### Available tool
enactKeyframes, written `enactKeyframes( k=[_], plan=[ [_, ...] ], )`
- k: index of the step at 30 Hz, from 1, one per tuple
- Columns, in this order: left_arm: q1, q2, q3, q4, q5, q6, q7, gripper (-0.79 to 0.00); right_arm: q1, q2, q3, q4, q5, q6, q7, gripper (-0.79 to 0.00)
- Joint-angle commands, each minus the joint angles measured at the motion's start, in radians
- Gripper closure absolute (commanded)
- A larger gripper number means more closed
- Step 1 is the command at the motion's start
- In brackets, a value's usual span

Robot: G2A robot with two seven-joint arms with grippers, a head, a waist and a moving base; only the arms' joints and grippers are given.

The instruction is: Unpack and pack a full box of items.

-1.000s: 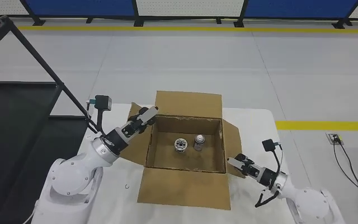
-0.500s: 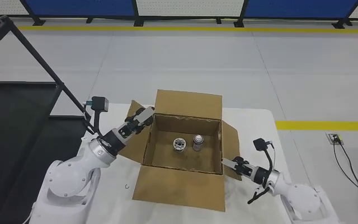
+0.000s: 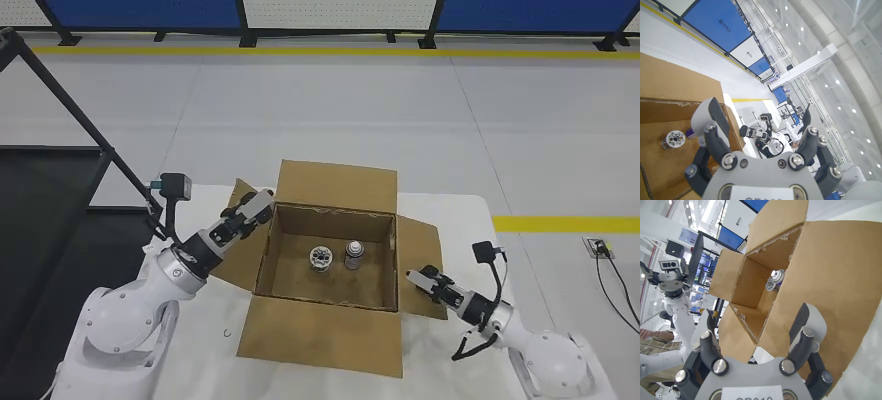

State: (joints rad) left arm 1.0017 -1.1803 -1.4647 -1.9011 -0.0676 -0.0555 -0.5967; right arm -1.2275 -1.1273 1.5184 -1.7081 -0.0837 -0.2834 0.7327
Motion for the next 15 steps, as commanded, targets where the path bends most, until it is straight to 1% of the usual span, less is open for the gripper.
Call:
enactKeyframes(
  k=[1,4,8,12,15],
  plan=[
    [0.008,0.001,-0.007,-0.008,-0.003,-0.006,0.005,-0.785,-0.001,0.0,-0.001,-0.015,0.007,-0.008,-0.017,-0.785],
    [0.024,0.004,-0.028,-0.016,-0.004,-0.014,0.021,-0.785,0.014,-0.002,-0.025,-0.045,0.007,-0.014,-0.028,-0.785],
    [0.05,0.009,-0.069,-0.03,-0.011,-0.023,0.034,-0.785,0.066,-0.005,-0.076,-0.066,-0.016,0.004,-0.029,-0.785],
    [0.093,0.014,-0.118,-0.057,-0.029,-0.037,0.04,-0.785,0.135,-0.01,-0.153,-0.088,-0.106,0.037,-0.008,-0.785],
    [0.135,0.017,-0.155,-0.076,-0.048,-0.05,0.048,-0.785,0.196,-0.015,-0.218,-0.092,-0.188,0.084,0.006,-0.785]
  ],
)
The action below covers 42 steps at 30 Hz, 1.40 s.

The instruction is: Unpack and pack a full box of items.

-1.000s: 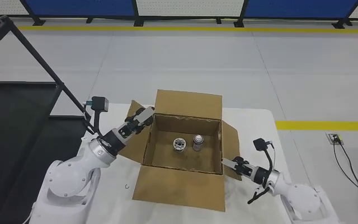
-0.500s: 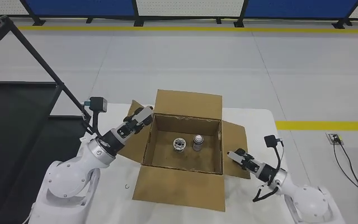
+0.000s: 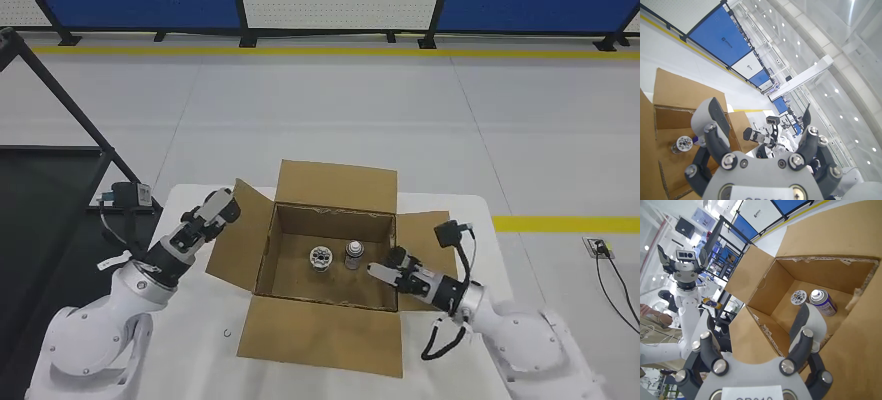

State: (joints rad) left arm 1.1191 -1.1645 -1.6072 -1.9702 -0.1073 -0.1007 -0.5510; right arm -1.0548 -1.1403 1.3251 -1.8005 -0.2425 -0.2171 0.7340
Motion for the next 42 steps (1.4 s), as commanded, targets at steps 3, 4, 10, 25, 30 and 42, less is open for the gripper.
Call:
enactKeyframes(
  k=[3,4,10,25,30,42],
  plan=[
    [0.064,0.003,-0.047,-0.017,-0.04,-0.019,0.002,-0.785,0.092,-0.011,-0.098,0.017,-0.088,0.067,0.025,-0.785],
    [0.08,0.004,-0.058,-0.019,-0.045,-0.023,0.004,-0.785,0.115,-0.015,-0.122,0.029,-0.089,0.079,0.028,-0.785],
    [0.153,0.006,-0.093,-0.013,-0.082,-0.045,0.011,-0.785,0.185,-0.031,-0.172,0.103,-0.017,0.112,0.016,-0.785],
    [0.155,0.006,-0.085,-0.019,-0.093,-0.03,0.022,-0.785,0.2,-0.035,-0.217,0.112,-0.124,0.12,-0.002,-0.785],
    [0.151,0.007,-0.103,-0.013,-0.145,-0.002,0.033,-0.785,0.283,-0.045,-0.315,0.153,-0.33,0.124,0.041,-0.785],
    [0.223,0.011,-0.181,-0.048,-0.256,-0.036,0.017,-0.785,0.493,-0.095,-0.479,0.364,-0.563,0.205,0.124,-0.785]
  ],
)
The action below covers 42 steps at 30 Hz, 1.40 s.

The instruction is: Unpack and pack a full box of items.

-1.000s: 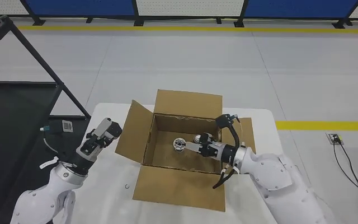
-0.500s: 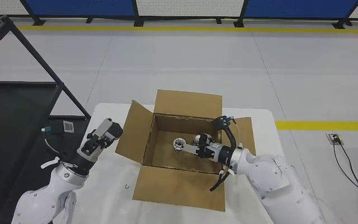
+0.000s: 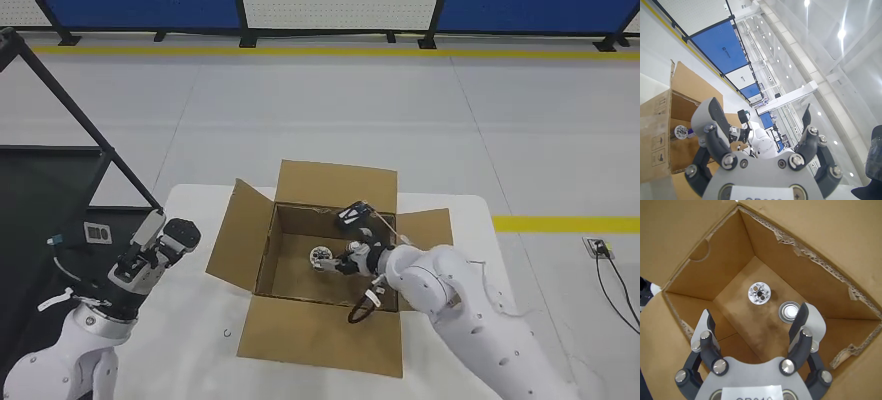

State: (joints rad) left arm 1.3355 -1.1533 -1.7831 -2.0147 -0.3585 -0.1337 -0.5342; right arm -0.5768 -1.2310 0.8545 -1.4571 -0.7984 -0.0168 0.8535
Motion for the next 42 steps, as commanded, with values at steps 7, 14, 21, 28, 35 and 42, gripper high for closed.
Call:
enactKeyframes(
  k=[7,14,21,28,35,42],
  plan=[
    [0.03,0.0,-0.018,-0.016,-0.042,-0.017,0.004,-0.785,0.09,-0.037,-0.077,0.129,-0.063,0.046,0.062,-0.785],
    [0.03,0.0,-0.018,-0.016,-0.042,-0.017,0.004,-0.785,0.135,-0.071,-0.128,0.224,-0.079,0.074,0.085,-0.785],
    [0.03,0.0,-0.018,-0.016,-0.042,-0.017,0.004,-0.785,0.157,-0.095,-0.145,0.288,-0.079,0.08,0.086,-0.434],
    [0.03,0.0,-0.018,-0.016,-0.042,-0.017,0.004,-0.785,0.165,-0.111,-0.149,0.329,-0.08,0.075,0.089,-0.225],
    [0.03,0.0,-0.018,-0.016,-0.042,-0.017,0.004,-0.785,0.13,-0.104,-0.092,0.275,-0.045,0.012,0.033,0.0],
    [0.03,0.0,-0.018,-0.016,-0.042,-0.017,0.004,-0.785,-0.036,-0.037,0.087,-0.023,-0.073,-0.077,0.024,0.0]
  ],
)
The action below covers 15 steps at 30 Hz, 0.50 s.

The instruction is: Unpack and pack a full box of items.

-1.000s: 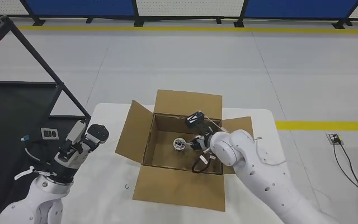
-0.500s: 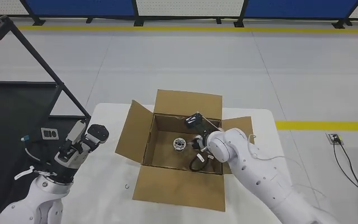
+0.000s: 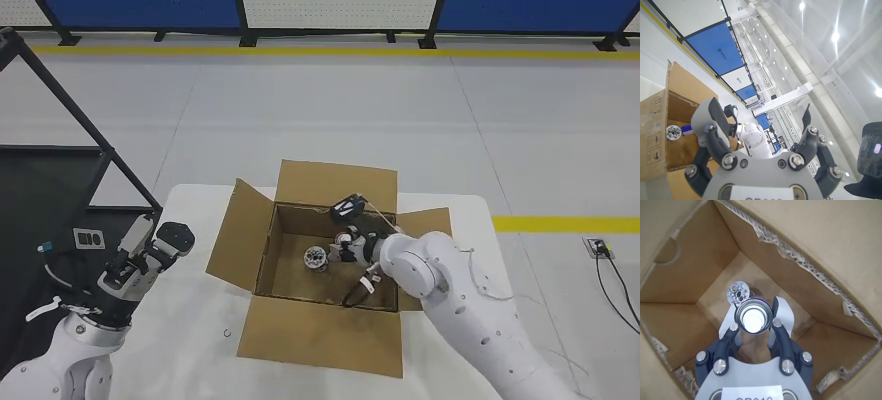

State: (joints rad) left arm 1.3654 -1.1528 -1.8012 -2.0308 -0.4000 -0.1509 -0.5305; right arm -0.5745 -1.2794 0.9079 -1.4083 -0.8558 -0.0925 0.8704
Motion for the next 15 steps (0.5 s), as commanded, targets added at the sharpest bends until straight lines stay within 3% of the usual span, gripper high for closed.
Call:
enactKeyframes(
  k=[1,7,15],
  plan=[
    [0.0,0.0,0.0,0.0,0.0,0.0,0.0,-0.785,-0.074,0.022,0.06,-0.134,-0.035,0.001,0.017,0.0],
    [0.0,0.0,0.0,0.0,0.0,0.0,0.0,-0.785,-0.262,0.063,0.184,-0.447,-0.136,0.024,0.054,0.0],
    [0.0,0.0,0.0,0.0,0.0,0.0,0.0,-0.785,-0.433,0.076,0.318,-0.683,-0.157,0.172,-0.065,0.0]
  ],
)
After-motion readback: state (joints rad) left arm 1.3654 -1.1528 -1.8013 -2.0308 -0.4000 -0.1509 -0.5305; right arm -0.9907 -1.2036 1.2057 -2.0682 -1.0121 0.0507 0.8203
